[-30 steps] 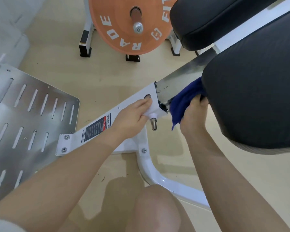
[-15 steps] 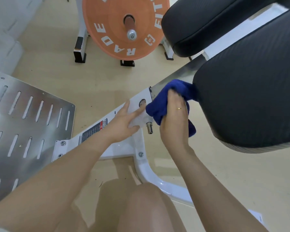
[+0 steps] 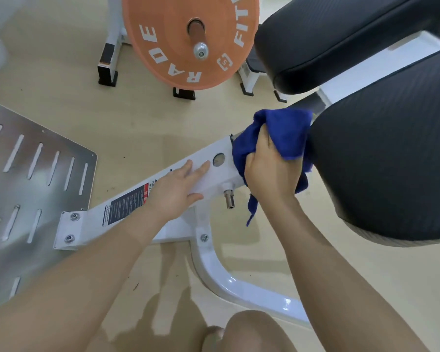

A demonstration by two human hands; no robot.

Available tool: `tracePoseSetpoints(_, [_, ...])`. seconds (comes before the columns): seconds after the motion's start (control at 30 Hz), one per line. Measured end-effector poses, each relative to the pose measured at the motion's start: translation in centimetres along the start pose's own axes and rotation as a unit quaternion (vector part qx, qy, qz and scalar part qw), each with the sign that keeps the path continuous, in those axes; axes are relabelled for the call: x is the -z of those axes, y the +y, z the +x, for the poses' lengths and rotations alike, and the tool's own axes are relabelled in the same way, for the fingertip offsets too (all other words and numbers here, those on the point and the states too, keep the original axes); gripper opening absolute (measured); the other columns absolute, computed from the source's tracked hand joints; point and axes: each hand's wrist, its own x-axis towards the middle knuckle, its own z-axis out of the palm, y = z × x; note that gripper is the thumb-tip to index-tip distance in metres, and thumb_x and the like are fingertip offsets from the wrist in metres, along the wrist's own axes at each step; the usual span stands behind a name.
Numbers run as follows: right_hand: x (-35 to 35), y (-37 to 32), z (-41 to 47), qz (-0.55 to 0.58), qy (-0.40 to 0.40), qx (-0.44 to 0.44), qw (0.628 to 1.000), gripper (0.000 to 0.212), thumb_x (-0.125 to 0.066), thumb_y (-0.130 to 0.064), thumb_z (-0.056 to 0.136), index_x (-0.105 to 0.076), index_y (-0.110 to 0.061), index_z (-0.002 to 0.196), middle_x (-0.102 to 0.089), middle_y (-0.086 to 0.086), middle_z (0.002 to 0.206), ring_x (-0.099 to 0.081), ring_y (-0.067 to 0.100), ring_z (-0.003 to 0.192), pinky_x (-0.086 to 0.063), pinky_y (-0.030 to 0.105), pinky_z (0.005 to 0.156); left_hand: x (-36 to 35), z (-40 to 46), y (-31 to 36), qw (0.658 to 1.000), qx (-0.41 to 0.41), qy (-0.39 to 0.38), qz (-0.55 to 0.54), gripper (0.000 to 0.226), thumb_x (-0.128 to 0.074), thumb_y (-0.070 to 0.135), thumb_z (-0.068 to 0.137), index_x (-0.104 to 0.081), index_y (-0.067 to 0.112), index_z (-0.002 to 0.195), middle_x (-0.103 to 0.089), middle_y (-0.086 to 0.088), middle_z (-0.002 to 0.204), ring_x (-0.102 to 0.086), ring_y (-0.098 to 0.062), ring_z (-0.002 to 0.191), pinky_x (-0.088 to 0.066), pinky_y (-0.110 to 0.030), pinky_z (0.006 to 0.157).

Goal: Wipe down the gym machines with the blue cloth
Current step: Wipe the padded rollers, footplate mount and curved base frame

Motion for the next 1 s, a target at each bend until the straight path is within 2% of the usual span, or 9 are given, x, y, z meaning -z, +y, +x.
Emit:
tracePoseSetpoints(0.1, [-1.9,0.2,-0.9,0.041,-0.087,0.057,0.994,0.037,-0.046,-0.014,0.087,-0.052,-0.015,0.124,-0.057,-0.003,0.104,-0.05,-0.001,0.095,-0.042,0.024,0.084,-0.1,-0.1,-0.3,1.0,-0.006,0.011,-0.019,0.071,-0.049,0.041,0.093,-0.004,0.033,0.148,-0.016,-0.001,0.156,-0.04,-0.026,0.129,-0.037,-0.031,0.095])
tracePoseSetpoints(0.17, [-1.2,0.8,-0.1,0.034,-0.076,0.086,0.993,0.006,-0.049,-0.012,0.081,-0.05,-0.016,0.085,-0.045,-0.013,0.076,-0.037,0.008,0.08,-0.027,0.021,0.067,-0.2,-0.2,-0.3,1.0,-0.005,0.011,-0.026,0.072,-0.048,0.042,0.093,-0.004,0.032,0.148,-0.014,0.0,0.157,-0.037,-0.025,0.132,-0.037,-0.033,0.097])
tracePoseSetpoints(0.27, [-1.0,1.0,-0.3,0.081,-0.032,0.035,0.996,0.012,-0.051,-0.009,0.078,-0.041,-0.015,0.08,-0.044,-0.006,0.083,-0.036,0.01,0.081,-0.031,0.026,0.065,-0.5,-0.2,-0.6,0.999,0.013,0.003,-0.049,0.077,-0.05,0.043,0.091,-0.005,0.021,0.149,-0.015,0.0,0.157,-0.032,-0.023,0.136,-0.037,-0.037,0.098])
tracePoseSetpoints(0.4, [-2.4,-0.5,-2.1,0.298,-0.078,-0.019,0.951,0.02,-0.051,-0.003,0.08,-0.036,-0.013,0.073,-0.035,-0.006,0.063,-0.03,0.006,0.047,-0.027,0.018,0.04,-0.8,-0.2,-0.9,0.996,0.032,0.011,-0.081,0.077,-0.054,0.043,0.089,-0.011,0.02,0.148,-0.028,0.003,0.152,-0.037,-0.021,0.131,-0.037,-0.034,0.091])
tracePoseSetpoints(0.53, [-0.2,2.3,-5.5,0.114,-0.211,0.131,0.962,0.007,-0.047,-0.003,0.074,-0.045,-0.008,0.069,-0.04,-0.004,0.058,-0.032,0.015,0.054,-0.026,0.029,0.049,-0.8,-0.6,-0.6,0.989,0.047,0.026,-0.136,0.075,-0.058,0.04,0.088,-0.016,0.022,0.148,-0.034,0.001,0.149,-0.04,-0.023,0.13,-0.036,-0.034,0.097])
tracePoseSetpoints(0.7, [-1.8,9.4,-13.3,-0.007,-0.394,0.002,0.919,0.021,-0.038,-0.012,0.091,-0.055,-0.009,0.103,-0.062,0.006,0.091,-0.057,0.026,0.084,-0.042,0.034,0.075,-1.4,-1.0,0.1,0.99,0.023,0.056,-0.131,0.064,-0.054,0.031,0.092,-0.021,0.017,0.145,-0.037,-0.004,0.146,-0.043,-0.025,0.125,-0.039,-0.037,0.09])
tracePoseSetpoints(0.87, [-6.0,11.7,-15.4,0.047,-0.318,-0.096,0.942,0.022,-0.039,-0.003,0.086,-0.056,-0.009,0.099,-0.063,0.007,0.087,-0.057,0.023,0.076,-0.043,0.023,0.064,-6.1,-4.8,0.7,0.979,-0.025,0.156,-0.132,0.063,-0.047,0.007,0.091,-0.018,0.008,0.147,-0.019,-0.01,0.155,-0.021,-0.024,0.141,-0.023,-0.04,0.114])
tracePoseSetpoints(0.93, [-8.0,11.7,-15.3,0.09,-0.263,-0.117,0.954,0.022,-0.037,0.0,0.084,-0.056,-0.001,0.096,-0.062,0.017,0.084,-0.055,0.028,0.07,-0.038,0.016,0.056,-9.2,-6.9,0.0,0.977,-0.08,0.186,-0.065,0.058,-0.047,-0.001,0.081,-0.036,0.001,0.138,-0.035,-0.018,0.145,-0.03,-0.027,0.131,-0.029,-0.041,0.108])
tracePoseSetpoints(1.0, [-10.8,12.2,-14.5,0.115,-0.201,-0.124,0.965,0.023,-0.037,0.0,0.086,-0.055,0.001,0.099,-0.062,0.02,0.091,-0.057,0.032,0.079,-0.04,0.028,0.062,-12.7,-8.3,-1.2,0.985,-0.102,0.139,-0.02,0.057,-0.044,-0.002,0.071,-0.042,0.002,0.128,-0.045,-0.019,0.132,-0.038,-0.029,0.117,-0.042,-0.042,0.096])
